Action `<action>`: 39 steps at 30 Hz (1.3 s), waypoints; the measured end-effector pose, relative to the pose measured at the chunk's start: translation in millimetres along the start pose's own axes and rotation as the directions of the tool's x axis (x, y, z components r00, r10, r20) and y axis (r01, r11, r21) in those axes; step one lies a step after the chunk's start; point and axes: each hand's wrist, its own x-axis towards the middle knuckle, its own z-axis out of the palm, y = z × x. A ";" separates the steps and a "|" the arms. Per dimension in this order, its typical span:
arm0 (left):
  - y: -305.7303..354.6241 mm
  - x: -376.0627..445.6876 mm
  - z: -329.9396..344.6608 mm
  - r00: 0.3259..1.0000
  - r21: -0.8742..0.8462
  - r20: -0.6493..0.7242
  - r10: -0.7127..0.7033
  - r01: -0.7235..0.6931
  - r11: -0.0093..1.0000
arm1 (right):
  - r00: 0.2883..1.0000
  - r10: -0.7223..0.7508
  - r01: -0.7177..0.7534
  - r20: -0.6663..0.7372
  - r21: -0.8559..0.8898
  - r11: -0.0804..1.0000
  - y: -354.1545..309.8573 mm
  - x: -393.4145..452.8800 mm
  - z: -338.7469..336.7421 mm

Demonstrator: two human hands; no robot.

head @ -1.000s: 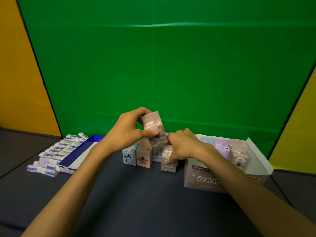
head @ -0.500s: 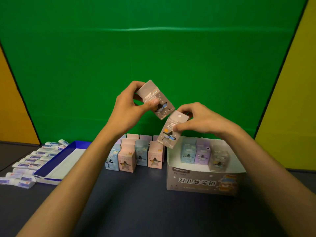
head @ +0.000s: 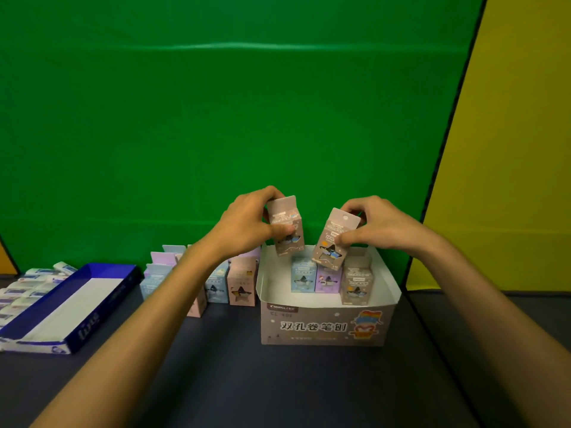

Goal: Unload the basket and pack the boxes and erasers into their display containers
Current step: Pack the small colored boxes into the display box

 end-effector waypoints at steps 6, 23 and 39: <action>11.1 5.6 26.9 0.986 0.056 0.163 -0.022 0.013 0.998 | 0.999 0.026 -0.027 -0.021 -0.050 0.998 16.5 -6.1 -3.8; 50.2 11.2 122.1 0.899 0.214 0.438 -0.023 -0.079 0.974 | 0.970 0.006 -0.037 -0.242 -0.121 0.992 42.0 -28.0 -34.6; 60.1 13.2 156.8 0.940 0.209 0.340 -0.022 -0.053 0.977 | 0.962 -0.013 -0.019 -0.274 -0.114 0.993 54.9 -43.7 -44.8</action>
